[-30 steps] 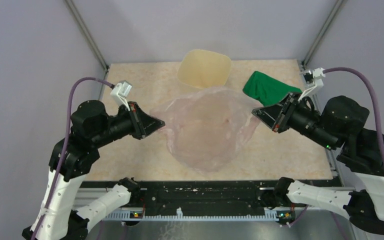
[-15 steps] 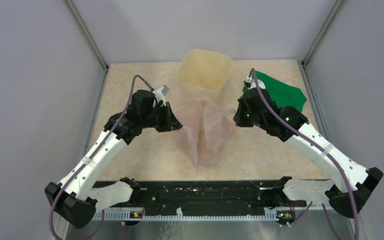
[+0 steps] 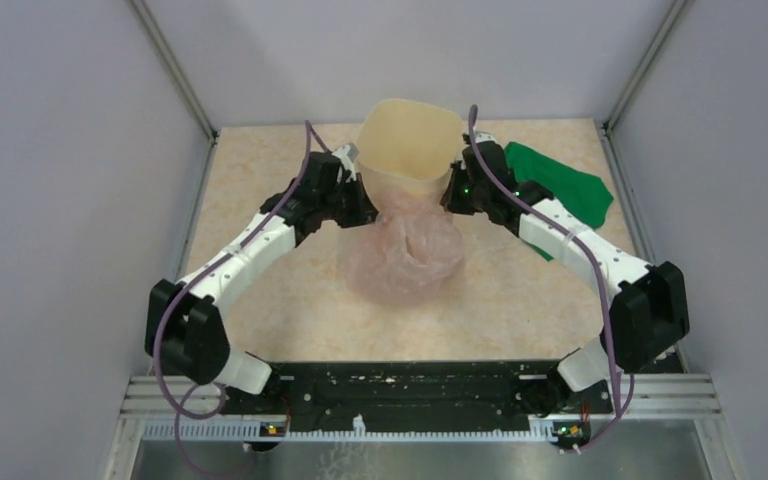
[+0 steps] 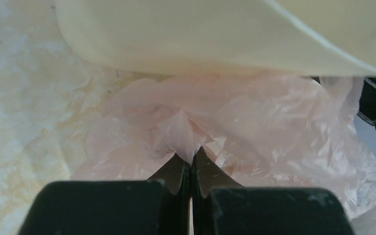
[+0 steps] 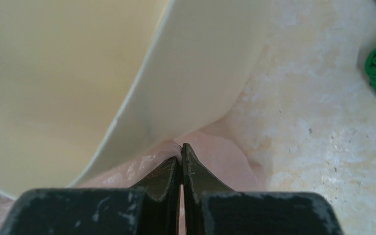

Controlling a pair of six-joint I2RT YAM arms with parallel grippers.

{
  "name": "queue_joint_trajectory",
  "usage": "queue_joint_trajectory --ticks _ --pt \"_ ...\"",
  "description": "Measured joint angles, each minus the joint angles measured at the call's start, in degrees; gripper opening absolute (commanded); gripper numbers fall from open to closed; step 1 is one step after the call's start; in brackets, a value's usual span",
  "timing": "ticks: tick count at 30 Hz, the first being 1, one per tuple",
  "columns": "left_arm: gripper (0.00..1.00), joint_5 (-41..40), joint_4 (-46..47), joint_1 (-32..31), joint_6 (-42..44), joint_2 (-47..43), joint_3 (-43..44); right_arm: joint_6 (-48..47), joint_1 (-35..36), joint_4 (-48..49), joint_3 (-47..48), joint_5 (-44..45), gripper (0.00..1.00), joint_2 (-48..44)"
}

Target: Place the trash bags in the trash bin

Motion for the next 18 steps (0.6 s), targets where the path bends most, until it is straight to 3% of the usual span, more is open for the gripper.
queue_joint_trajectory --ticks 10,18 --pt "0.0 1.8 11.2 3.4 -0.6 12.4 4.5 0.7 -3.7 13.8 0.4 -6.3 0.0 7.7" --pt "0.0 3.7 10.1 7.0 1.4 23.1 19.2 -0.5 -6.1 11.3 14.1 -9.0 0.0 19.6"
